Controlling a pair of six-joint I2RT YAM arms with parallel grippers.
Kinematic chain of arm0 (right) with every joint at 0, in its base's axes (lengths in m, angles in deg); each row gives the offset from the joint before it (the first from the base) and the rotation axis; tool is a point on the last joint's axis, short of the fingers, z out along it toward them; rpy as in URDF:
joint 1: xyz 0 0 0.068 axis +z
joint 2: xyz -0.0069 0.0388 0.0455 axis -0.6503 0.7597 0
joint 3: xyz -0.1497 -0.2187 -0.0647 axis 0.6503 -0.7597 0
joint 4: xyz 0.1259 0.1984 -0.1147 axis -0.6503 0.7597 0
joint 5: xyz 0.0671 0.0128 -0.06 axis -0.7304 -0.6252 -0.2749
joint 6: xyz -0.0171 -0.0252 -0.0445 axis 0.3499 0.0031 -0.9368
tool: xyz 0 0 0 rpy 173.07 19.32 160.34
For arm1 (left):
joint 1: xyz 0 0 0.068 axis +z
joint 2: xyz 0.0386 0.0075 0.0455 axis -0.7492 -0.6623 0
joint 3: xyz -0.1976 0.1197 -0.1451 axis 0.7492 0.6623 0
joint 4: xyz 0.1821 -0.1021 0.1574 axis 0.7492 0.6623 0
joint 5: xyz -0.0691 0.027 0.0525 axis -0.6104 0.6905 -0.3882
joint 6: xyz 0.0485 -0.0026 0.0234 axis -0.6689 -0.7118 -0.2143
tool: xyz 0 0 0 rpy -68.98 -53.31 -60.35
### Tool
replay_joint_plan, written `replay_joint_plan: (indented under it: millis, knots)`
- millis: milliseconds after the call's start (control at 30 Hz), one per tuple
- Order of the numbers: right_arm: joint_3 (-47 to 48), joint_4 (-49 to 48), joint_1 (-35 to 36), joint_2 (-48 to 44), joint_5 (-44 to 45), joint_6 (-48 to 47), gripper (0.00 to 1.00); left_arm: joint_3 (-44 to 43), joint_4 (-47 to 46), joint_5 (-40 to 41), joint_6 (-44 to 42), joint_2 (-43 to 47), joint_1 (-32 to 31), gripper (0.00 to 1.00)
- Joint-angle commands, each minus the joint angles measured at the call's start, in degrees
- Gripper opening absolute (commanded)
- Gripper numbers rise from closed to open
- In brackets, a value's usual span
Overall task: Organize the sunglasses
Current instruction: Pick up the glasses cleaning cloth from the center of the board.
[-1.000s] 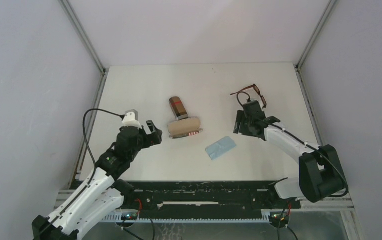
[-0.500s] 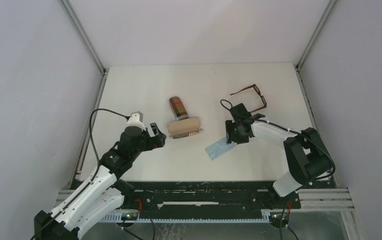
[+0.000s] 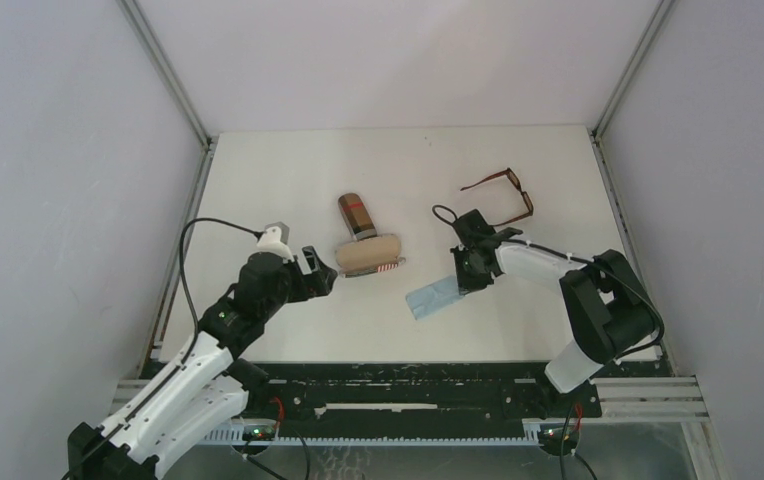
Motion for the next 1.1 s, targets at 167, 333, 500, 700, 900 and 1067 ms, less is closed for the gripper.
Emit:
replay_joint_plan:
  millis: [167,333,500,700,900,1067]
  knots:
    - [1.63,-5.57,5.90,-6.19,-0.84,-10.30,0.00,2.01,-7.43,-8.91,-0.18,0.84,0.34,0.91]
    - [1.62,-8.03,13.22,-10.86,1.24,-16.41,0.00,2.90,-10.03,-12.29,-1.32,2.37,0.34,0.88]
    - [0.84,-10.38,17.84,-15.18,1.81,-19.66,0.00,3.94,-13.32,-16.66,-2.13,3.71,0.34,0.86]
    - [0.05,-10.40,19.36,-19.85,-7.53,-24.04,0.00,4.93,-15.22,-18.48,-2.42,6.65,0.34,0.84]
    - [0.08,-9.96,19.65,-21.71,-14.56,-24.60,0.00,6.77,-18.31,-21.50,-2.76,8.95,0.19,0.82]
    - [0.41,-8.91,19.72,-24.02,-15.69,-24.42,0.00,8.04,-21.57,-17.89,-3.19,8.90,-3.21,0.84]
